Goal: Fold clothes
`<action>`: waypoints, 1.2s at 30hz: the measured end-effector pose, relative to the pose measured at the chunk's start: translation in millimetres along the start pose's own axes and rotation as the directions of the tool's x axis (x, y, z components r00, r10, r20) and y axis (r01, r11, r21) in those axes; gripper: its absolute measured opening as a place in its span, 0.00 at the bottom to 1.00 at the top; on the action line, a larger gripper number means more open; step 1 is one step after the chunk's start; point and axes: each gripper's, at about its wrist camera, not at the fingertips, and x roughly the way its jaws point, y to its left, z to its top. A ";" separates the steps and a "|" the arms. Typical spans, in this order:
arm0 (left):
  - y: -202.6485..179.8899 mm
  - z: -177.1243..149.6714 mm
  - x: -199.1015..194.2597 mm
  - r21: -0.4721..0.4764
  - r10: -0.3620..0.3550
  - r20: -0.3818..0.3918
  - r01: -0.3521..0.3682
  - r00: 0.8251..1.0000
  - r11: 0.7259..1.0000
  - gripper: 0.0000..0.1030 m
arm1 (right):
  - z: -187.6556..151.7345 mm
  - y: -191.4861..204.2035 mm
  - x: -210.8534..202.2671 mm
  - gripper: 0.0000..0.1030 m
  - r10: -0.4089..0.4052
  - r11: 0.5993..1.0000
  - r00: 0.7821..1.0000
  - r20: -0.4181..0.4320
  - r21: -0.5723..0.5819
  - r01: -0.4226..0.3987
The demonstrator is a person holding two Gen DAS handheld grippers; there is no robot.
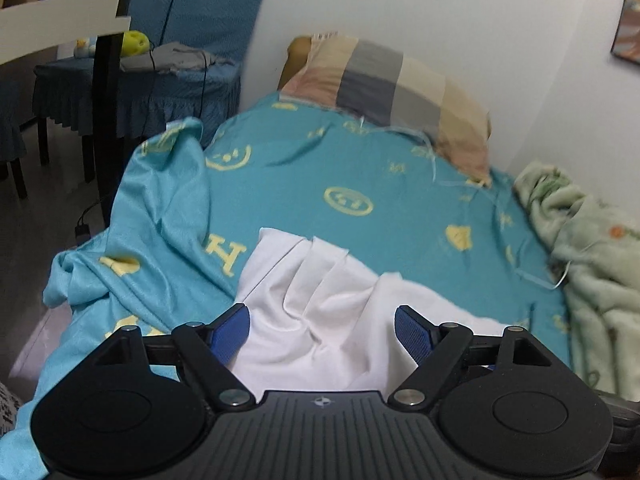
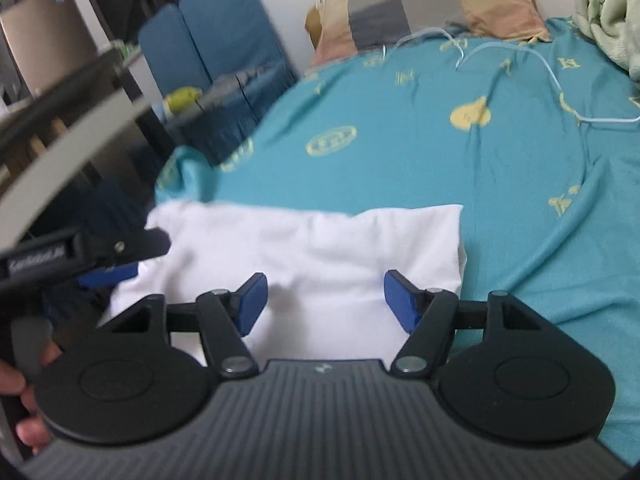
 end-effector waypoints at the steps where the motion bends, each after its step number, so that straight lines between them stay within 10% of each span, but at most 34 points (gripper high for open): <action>1: 2.7 -2.3 4.4 -0.010 0.005 -0.015 -0.005 1.000 1.000 0.78 | -2.7 0.4 3.9 0.66 -0.007 1.000 1.000 -0.003 -0.010 0.007; 14: -11.8 -17.1 -43.9 0.122 0.018 0.040 -0.023 0.999 0.992 0.79 | -1.0 16.5 -41.0 0.66 -0.020 0.999 0.998 0.064 -0.025 0.021; 36: 2.2 -32.6 -57.6 0.016 0.021 -0.121 -0.019 0.992 1.000 0.80 | -12.2 6.3 -48.2 0.65 -0.018 0.993 1.000 0.008 0.114 0.017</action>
